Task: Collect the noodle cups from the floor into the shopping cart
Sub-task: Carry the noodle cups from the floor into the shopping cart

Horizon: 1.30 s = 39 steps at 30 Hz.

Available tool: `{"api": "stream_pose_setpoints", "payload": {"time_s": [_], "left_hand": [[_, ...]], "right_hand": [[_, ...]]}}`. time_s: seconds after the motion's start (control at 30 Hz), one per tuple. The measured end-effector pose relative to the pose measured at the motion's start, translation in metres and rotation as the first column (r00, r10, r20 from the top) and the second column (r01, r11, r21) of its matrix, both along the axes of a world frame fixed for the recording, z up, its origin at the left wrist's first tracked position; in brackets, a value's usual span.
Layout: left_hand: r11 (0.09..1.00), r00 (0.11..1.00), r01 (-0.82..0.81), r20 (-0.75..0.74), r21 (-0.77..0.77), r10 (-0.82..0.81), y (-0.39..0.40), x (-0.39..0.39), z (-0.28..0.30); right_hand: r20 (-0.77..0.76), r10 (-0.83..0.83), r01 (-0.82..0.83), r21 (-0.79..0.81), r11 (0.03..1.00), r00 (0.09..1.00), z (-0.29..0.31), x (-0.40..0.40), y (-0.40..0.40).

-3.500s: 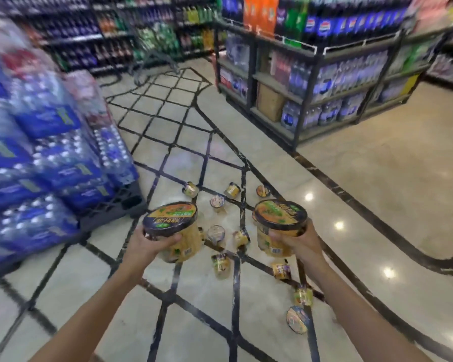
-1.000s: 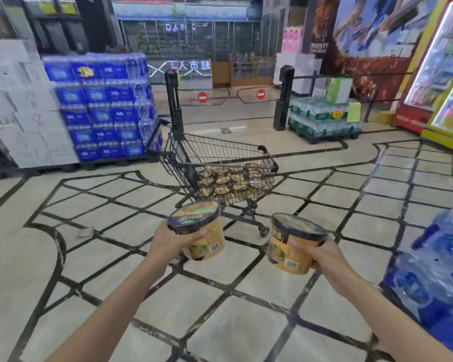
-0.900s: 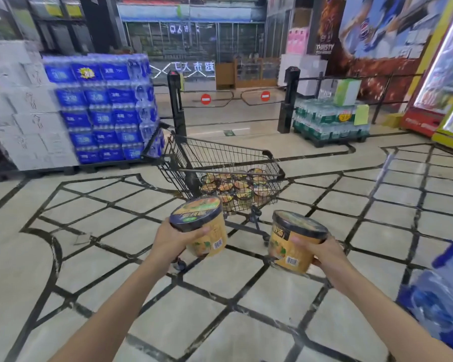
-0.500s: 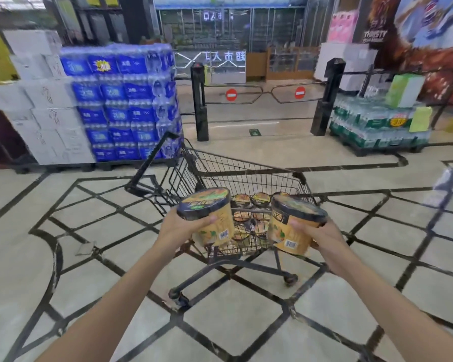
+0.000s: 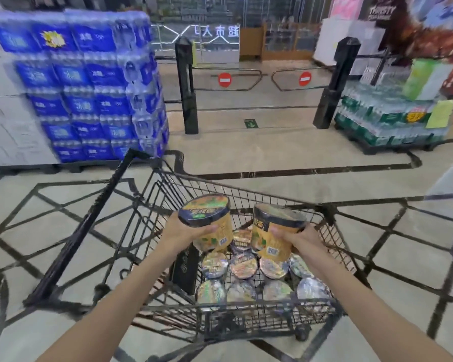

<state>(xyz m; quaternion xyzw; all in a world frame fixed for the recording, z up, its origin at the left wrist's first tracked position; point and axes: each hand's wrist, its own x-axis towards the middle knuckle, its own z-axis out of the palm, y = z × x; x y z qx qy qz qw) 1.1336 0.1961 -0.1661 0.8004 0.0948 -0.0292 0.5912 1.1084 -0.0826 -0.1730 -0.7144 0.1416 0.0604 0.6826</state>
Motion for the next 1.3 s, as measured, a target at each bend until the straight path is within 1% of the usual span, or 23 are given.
{"api": "stream_pose_setpoints", "payload": {"time_s": [0.1, 0.27, 0.37, 0.5, 0.6, 0.7, 0.73, 0.8, 0.83, 0.9, 0.93, 1.0, 1.1, 1.2, 1.3], "left_hand": [[1.0, 1.0, 0.018, -0.022, 0.01, -0.018, 0.003, 0.061, -0.019], [0.998, 0.994, -0.013, -0.105, 0.063, 0.019, 0.003, 0.124, -0.07], [0.989, 0.98, -0.064, -0.177, 0.131, 0.087, 0.001, 0.152, -0.111], [0.969, 0.952, -0.154, -0.236, 0.193, 0.198, -0.008, 0.175, -0.158], [0.961, 0.936, -0.205, -0.25, 0.187, 0.249, -0.011, 0.19, -0.198], [0.944, 0.907, -0.279, -0.276, 0.175, 0.319, -0.014, 0.201, -0.239], [0.943, 0.902, -0.284, -0.285, 0.173, 0.324, -0.015, 0.204, -0.25], [0.945, 0.904, -0.279, -0.285, 0.172, 0.319, -0.021, 0.209, -0.271], [0.947, 0.908, -0.272, -0.281, 0.169, 0.311, -0.024, 0.211, -0.281], [0.955, 0.919, -0.253, -0.272, 0.154, 0.287, -0.029, 0.212, -0.297], [0.959, 0.921, -0.253, -0.272, 0.129, 0.279, -0.031, 0.212, -0.304], [0.963, 0.92, -0.253, -0.284, 0.092, 0.269, -0.034, 0.212, -0.318], [0.961, 0.915, -0.258, -0.293, 0.1, 0.276, -0.037, 0.211, -0.33], [0.973, 0.92, -0.219, -0.317, 0.07, 0.229, -0.038, 0.21, -0.337], [0.988, 0.933, -0.146, -0.324, 0.049, 0.154, -0.033, 0.208, -0.336]], "right_hand": [[-0.048, 0.03, -0.029, 0.024, 0.999, 0.998, -0.015, 0.064, 0.009], [-0.13, 0.026, -0.04, -0.102, 0.994, 0.991, -0.058, 0.136, 0.029], [-0.179, 0.021, -0.054, -0.182, 0.982, 0.984, -0.092, 0.171, 0.035], [-0.221, -0.012, -0.032, -0.192, 0.981, 0.975, -0.136, 0.205, 0.044], [-0.209, -0.023, -0.016, -0.186, 0.982, 0.978, -0.175, 0.219, 0.046], [-0.234, -0.042, -0.002, -0.182, 0.983, 0.971, -0.216, 0.228, 0.045], [-0.237, -0.038, -0.001, -0.164, 0.986, 0.971, -0.226, 0.23, 0.045], [-0.272, -0.082, 0.048, -0.131, 0.99, 0.959, -0.249, 0.232, 0.044], [-0.302, -0.095, 0.051, -0.151, 0.987, 0.949, -0.257, 0.232, 0.044], [-0.315, -0.114, 0.04, -0.23, 0.972, 0.942, -0.274, 0.231, 0.044], [-0.304, -0.123, 0.044, -0.252, 0.967, 0.945, -0.281, 0.231, 0.044], [-0.275, -0.112, 0.043, -0.248, 0.968, 0.955, -0.293, 0.231, 0.048], [-0.256, -0.146, 0.106, -0.166, 0.98, 0.956, -0.309, 0.233, 0.053], [-0.233, -0.098, 0.043, -0.232, 0.972, 0.968, -0.318, 0.232, 0.06], [-0.216, -0.08, 0.028, -0.23, 0.973, 0.973, -0.319, 0.228, 0.059]]}}
